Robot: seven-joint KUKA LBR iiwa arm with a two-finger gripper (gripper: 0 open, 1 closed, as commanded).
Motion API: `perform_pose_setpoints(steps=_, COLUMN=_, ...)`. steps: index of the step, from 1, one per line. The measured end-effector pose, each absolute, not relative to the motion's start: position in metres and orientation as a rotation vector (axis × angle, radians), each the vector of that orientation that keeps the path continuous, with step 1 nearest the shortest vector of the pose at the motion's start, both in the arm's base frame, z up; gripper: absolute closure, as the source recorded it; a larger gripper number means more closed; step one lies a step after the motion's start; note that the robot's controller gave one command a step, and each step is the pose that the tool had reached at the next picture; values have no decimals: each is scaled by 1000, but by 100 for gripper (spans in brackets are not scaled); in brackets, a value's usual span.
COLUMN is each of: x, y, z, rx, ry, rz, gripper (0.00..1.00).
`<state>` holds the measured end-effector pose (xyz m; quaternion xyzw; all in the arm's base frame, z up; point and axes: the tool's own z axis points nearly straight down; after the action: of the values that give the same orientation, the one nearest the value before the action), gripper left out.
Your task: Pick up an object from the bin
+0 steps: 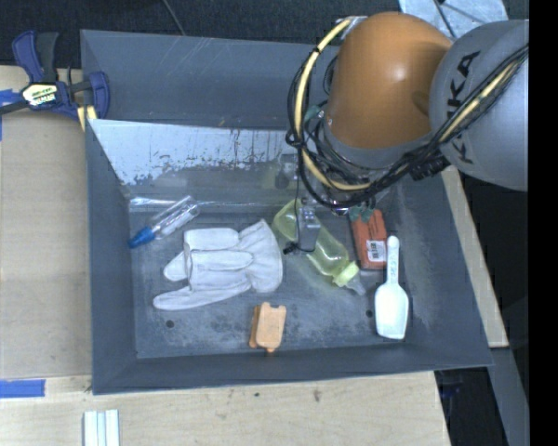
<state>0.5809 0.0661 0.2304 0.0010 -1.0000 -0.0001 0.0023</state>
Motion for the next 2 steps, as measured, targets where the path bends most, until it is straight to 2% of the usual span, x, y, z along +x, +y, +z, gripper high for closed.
perform_pose_setpoints(steps=1, x=582, y=66, z=235, rx=1, ry=-3145, rz=-1, gripper=0)
perform_pose_setpoints(steps=2, x=574, y=72, z=191, rx=25, ry=-3152, rz=-2, gripper=0)
